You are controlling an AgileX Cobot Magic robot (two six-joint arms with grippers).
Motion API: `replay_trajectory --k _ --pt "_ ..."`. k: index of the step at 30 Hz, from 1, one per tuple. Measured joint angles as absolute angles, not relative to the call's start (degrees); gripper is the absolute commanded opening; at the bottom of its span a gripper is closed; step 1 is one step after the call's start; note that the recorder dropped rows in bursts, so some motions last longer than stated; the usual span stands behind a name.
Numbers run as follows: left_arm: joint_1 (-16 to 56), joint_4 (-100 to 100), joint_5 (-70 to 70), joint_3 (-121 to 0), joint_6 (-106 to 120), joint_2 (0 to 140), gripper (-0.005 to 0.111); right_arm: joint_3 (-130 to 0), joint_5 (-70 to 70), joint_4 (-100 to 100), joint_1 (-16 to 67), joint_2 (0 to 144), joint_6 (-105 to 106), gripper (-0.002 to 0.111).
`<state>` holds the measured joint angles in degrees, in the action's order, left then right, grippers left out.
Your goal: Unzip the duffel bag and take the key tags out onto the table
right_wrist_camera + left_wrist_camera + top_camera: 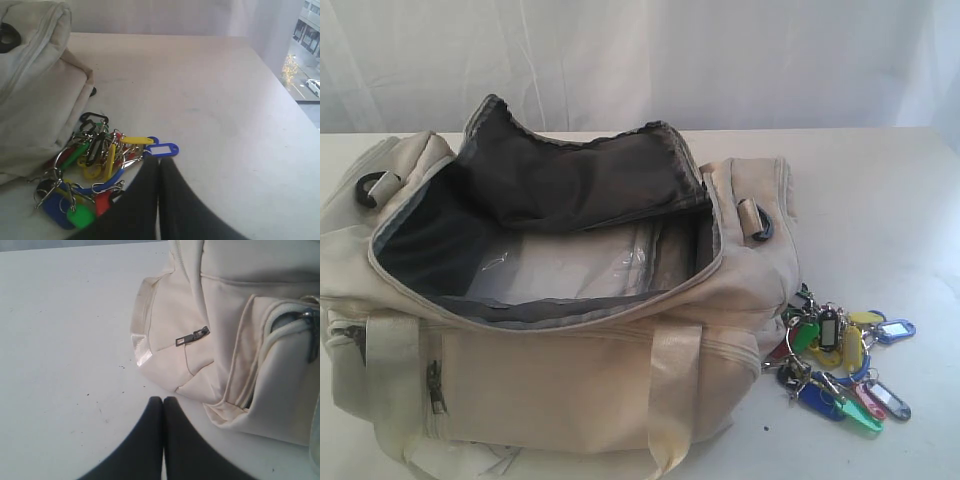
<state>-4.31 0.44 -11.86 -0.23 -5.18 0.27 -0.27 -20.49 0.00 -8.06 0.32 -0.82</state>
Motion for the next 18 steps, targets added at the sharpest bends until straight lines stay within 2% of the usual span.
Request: replay_trajectory --k 18 --pt "-4.9 0.4 -12.2 -0.2 -5.2 0.3 0.000 -0.3 -20.5 0.0 -8.1 0.3 -0.8 0.000"
